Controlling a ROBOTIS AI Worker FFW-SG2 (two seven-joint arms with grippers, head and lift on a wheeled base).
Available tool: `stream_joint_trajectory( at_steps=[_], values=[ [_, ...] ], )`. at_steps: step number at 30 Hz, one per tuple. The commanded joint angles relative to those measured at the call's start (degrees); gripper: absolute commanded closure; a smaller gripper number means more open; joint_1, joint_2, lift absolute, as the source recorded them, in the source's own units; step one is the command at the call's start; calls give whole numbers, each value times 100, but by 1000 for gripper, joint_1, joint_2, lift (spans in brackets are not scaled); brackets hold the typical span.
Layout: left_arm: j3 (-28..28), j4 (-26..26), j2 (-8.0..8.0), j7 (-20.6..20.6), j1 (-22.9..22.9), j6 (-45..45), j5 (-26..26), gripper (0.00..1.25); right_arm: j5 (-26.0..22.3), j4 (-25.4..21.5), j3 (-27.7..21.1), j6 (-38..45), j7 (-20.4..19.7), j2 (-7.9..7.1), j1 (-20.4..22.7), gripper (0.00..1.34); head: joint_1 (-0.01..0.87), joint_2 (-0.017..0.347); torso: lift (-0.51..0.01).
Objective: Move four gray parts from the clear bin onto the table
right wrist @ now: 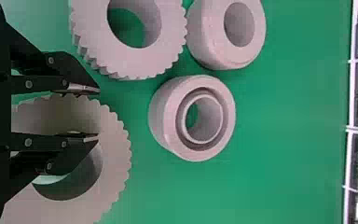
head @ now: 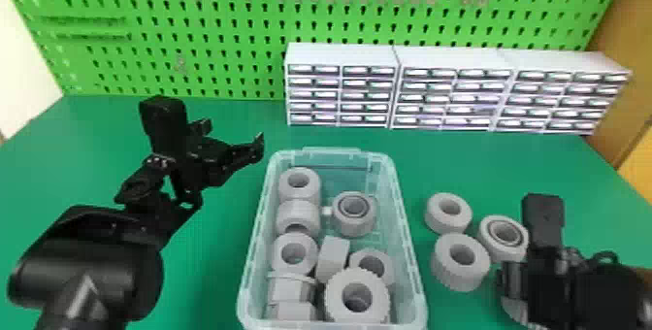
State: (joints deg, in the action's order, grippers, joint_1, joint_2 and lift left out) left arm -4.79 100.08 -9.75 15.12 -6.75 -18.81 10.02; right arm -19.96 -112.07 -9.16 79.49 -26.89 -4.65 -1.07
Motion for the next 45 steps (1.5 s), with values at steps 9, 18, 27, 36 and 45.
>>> stream_joint_trajectory(
  at_steps=[9, 18, 27, 36, 45],
  values=[
    [-4, -6, 8, 0, 7, 0, -9, 116, 27, -8, 64, -21, 0, -36, -43, 1036, 678, 34, -50],
    [-4, -6, 17, 0, 7, -9, -9, 116, 27, 1, 239, -30, 0, -194, -51, 716, 678, 34, -50],
    [-4, -15, 17, 0, 7, -9, 9, 116, 115, 1, 248, -21, 0, -167, -51, 716, 678, 34, -50],
    [31, -15, 17, 0, 7, 0, 44, 116, 124, -26, 310, -100, 0, -203, -87, 716, 678, 34, -50],
    [31, -15, 26, 0, 7, 0, 0, 116, 212, -87, 415, -847, 0, -326, -131, 633, 678, 34, -50]
  ],
)
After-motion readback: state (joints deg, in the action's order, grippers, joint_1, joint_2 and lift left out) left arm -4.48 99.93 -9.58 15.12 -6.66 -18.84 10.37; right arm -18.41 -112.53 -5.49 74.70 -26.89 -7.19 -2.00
